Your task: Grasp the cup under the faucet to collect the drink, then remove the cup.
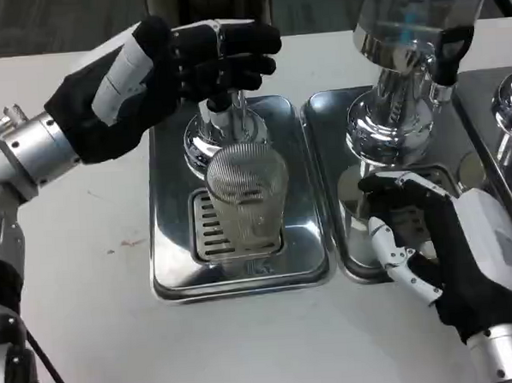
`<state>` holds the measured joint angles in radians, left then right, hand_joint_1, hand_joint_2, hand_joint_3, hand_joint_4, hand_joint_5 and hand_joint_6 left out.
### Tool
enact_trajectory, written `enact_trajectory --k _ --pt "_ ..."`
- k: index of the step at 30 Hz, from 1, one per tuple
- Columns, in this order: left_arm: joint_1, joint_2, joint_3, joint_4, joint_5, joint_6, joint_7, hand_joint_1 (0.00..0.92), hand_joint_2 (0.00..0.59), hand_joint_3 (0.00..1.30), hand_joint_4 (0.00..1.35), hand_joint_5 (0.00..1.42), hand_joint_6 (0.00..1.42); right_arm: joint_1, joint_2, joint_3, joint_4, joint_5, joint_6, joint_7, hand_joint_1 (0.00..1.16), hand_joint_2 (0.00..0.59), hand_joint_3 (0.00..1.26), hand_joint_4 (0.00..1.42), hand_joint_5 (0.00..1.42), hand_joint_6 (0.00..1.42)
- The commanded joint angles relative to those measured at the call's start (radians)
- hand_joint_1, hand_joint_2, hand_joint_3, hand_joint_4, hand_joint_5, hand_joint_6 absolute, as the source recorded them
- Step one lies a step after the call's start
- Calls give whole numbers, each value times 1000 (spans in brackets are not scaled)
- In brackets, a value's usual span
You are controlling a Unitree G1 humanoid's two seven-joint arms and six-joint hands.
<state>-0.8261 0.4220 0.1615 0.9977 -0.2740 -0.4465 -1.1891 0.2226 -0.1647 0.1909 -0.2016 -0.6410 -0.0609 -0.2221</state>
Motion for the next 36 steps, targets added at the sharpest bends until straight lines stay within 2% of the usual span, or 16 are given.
enact_trajectory --k 1,9,22,36 --pt "36 -8 -37 -14 31 -44 -30 0 38 273 161 179 187 -1 -1 -5 -12 8 7 8 371 485 426 429 383 281" --pt "37 4 -63 -6 52 -112 -17 0 34 273 151 174 185 -9 -5 -10 -12 10 6 15 371 485 426 429 383 281" --pt "49 35 -120 6 130 -268 48 0 36 265 148 168 184 -12 -6 -13 -11 13 6 26 371 485 427 429 383 269" --pt "67 52 -162 2 156 -366 106 0 42 260 138 143 184 -17 -10 -17 -11 19 7 42 371 485 427 429 383 268"
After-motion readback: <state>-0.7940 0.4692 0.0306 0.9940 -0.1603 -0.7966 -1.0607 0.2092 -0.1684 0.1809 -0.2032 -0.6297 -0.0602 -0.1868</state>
